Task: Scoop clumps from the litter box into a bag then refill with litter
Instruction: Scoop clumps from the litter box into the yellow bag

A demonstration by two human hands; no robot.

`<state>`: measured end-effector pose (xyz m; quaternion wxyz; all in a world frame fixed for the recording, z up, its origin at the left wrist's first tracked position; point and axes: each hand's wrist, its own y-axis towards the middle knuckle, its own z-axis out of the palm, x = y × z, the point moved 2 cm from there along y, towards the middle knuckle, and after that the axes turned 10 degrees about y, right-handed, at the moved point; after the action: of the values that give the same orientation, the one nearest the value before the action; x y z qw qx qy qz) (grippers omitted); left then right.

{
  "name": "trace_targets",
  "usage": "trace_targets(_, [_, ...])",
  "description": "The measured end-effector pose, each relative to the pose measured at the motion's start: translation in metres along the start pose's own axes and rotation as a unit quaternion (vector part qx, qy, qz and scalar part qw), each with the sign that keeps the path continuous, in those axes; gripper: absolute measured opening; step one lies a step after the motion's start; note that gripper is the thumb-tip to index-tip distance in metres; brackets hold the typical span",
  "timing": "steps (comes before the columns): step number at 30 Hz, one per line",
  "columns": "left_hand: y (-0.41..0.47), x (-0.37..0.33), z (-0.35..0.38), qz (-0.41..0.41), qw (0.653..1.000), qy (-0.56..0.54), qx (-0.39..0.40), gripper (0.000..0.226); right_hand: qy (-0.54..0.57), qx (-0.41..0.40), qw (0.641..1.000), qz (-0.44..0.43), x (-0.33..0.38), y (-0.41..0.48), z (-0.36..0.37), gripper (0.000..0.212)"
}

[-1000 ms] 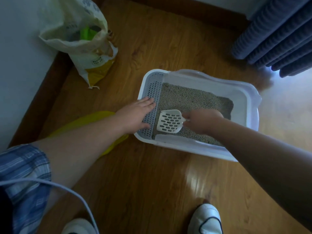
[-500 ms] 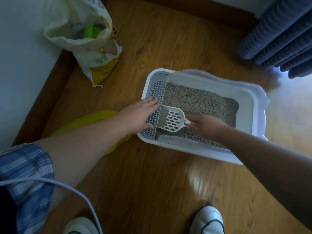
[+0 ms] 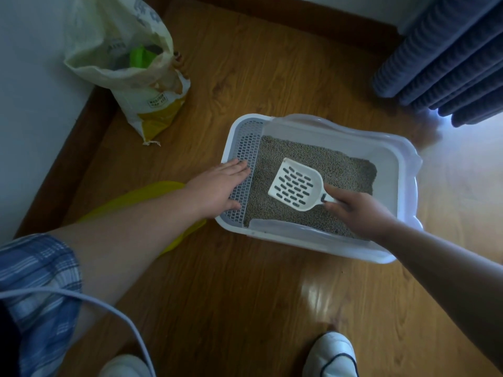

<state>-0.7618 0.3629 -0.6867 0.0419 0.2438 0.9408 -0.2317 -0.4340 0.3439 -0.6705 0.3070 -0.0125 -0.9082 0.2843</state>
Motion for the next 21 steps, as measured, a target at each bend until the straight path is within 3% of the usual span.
trace_targets(9, [0.000,-0.001,0.000,-0.004,1.000,0.004,0.000,0.094,0.003,-0.013,1.000,0.002,0.007,0.003,0.002,0.046])
trace_targets(16, [-0.002,-0.001,0.000,-0.003,1.000,0.001,0.002,0.094,-0.091,-0.002,0.995,0.032,0.017,-0.002,-0.005,0.048])
trace_targets(21, [-0.008,0.000,-0.003,0.003,1.000,-0.009,-0.002,0.090,-0.070,-0.022,0.997,0.018,0.034,-0.008,-0.001,0.045])
